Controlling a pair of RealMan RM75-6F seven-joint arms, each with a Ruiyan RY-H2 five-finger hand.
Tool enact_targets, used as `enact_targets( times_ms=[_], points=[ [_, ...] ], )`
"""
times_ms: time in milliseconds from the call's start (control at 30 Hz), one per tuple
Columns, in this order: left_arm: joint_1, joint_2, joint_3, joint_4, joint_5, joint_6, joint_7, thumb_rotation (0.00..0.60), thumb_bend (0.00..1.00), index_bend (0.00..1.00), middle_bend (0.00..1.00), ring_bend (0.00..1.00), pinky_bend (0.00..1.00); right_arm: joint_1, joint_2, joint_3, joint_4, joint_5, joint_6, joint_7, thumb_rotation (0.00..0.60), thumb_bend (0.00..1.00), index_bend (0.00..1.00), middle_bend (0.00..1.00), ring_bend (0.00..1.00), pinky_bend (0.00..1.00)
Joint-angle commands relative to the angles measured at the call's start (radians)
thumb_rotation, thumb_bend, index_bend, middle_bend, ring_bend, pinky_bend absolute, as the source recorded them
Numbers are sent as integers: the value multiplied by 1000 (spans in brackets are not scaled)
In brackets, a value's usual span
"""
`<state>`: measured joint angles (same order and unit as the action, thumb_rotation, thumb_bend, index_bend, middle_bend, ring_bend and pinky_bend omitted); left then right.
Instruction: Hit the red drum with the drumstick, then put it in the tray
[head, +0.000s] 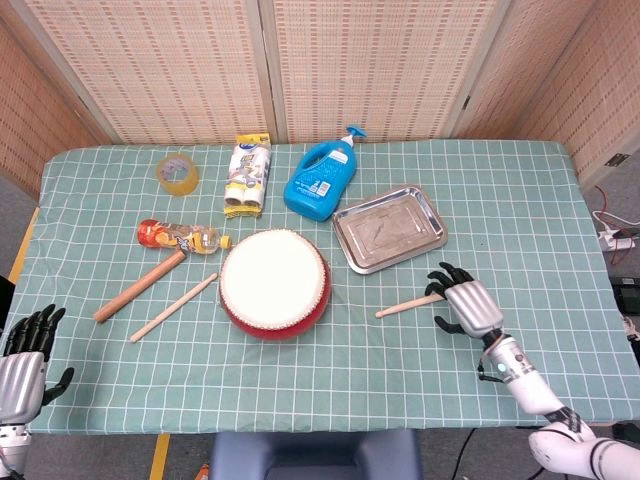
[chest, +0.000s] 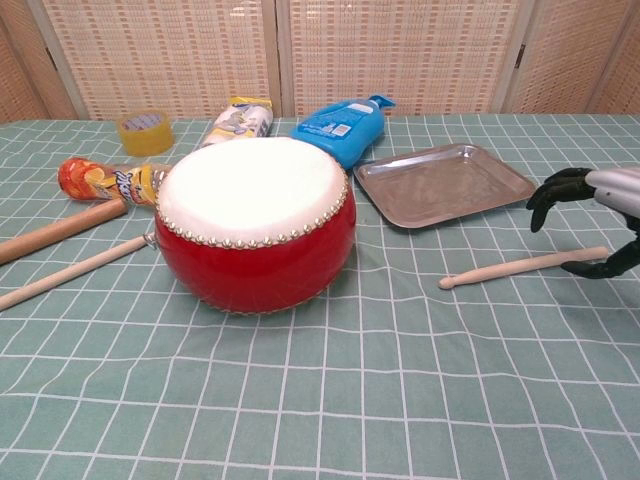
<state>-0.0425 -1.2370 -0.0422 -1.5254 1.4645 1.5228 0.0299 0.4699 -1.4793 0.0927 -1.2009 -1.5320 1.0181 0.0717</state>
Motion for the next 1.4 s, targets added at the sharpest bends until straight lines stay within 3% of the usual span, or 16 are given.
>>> enact_targets(
  times_ms=[33, 400, 867, 1067, 1233, 1400],
  points=[
    [0, -1, 0, 3, -5, -6, 2, 600, 252, 26, 0, 0, 0, 46, -65, -3, 89, 14, -51, 16, 600, 299, 403, 187, 71, 185],
    [-7, -5, -5, 3, -9, -17, 9, 600, 252, 26, 0, 0, 0, 76, -143, -24, 235, 10, -54, 79, 600, 300, 418, 187, 71, 185],
    [-3, -10, -4, 21, -20, -27, -5, 600, 252, 26, 0, 0, 0, 114, -208, -46, 312, 6, -78, 119, 600, 355, 481, 187, 86, 185],
    [-2, -13, -4, 32, -22, -28, -16, 600, 252, 26, 0, 0, 0, 114, -222, -43, 327, 9, -53, 149, 600, 428, 616, 236, 132, 217],
    [-1, -13, -3, 37, -21, -29, -21, 600, 252, 26, 0, 0, 0, 93, -194, -25, 281, 11, 27, 223, 600, 458, 679, 274, 166, 238],
    [-2, -11, -1, 28, -13, -26, -17, 600, 253, 26, 0, 0, 0, 62, -169, 18, 210, 35, 110, 464, 600, 499, 724, 340, 248, 305]
  ],
)
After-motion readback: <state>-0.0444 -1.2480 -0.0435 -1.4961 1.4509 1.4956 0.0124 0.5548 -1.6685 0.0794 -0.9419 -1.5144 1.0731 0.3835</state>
